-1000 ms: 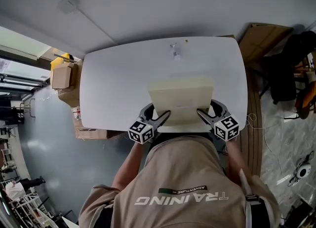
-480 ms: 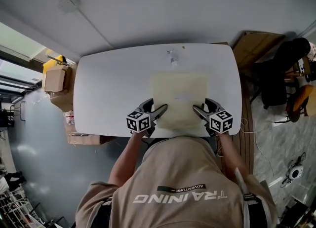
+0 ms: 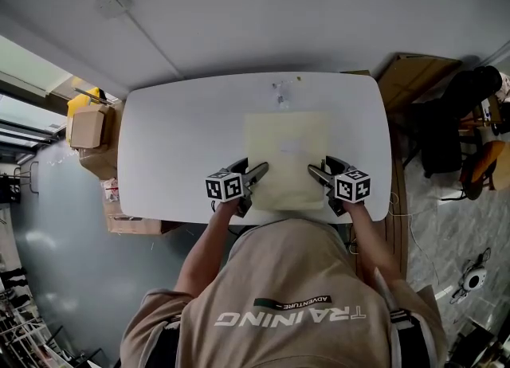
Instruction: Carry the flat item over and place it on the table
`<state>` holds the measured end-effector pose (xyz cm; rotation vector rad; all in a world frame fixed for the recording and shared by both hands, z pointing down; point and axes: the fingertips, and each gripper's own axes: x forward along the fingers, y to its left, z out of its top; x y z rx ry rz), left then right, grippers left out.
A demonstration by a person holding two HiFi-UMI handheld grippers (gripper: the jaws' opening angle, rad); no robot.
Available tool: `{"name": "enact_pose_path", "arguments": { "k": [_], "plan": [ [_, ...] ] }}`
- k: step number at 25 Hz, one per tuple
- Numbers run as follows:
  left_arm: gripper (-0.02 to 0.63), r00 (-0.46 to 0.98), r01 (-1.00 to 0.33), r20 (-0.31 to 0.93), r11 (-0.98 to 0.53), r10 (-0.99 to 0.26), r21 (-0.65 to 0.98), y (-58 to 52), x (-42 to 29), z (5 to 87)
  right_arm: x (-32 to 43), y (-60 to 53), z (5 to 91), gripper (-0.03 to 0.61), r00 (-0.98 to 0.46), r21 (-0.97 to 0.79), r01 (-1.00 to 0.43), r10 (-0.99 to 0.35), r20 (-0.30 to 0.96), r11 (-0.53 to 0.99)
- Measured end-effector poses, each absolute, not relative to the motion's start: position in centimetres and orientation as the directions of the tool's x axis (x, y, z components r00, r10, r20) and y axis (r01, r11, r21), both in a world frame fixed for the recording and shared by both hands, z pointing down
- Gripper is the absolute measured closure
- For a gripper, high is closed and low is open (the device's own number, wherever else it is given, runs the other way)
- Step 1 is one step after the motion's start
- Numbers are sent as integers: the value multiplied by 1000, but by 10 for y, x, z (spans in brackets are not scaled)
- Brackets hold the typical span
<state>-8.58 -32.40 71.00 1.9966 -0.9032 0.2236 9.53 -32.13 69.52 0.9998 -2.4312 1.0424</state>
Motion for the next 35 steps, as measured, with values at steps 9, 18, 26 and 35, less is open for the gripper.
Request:
{"name": "enact_pose_path", "arguments": {
  "k": [9,18,26,35],
  "plan": [
    [295,717,-664,532,-209,-450,718,-321,-78,743,103,-324,726,298,-688,-536,-726,-437,580,431],
    [295,688,-685,581,-126,-435,717,-327,-76,765,106,-326,746,298,-651,-516,-757,-400,644,400],
    [295,682,-691,579,-133,-447,711,-329,-78,766,104,-328,747,298,-641,-485,-763,-409,649,427],
    [298,694,-672,487,-234,-530,703,-336,-87,741,106,-338,717,298,-601,-340,-782,-489,632,522]
  ]
}}
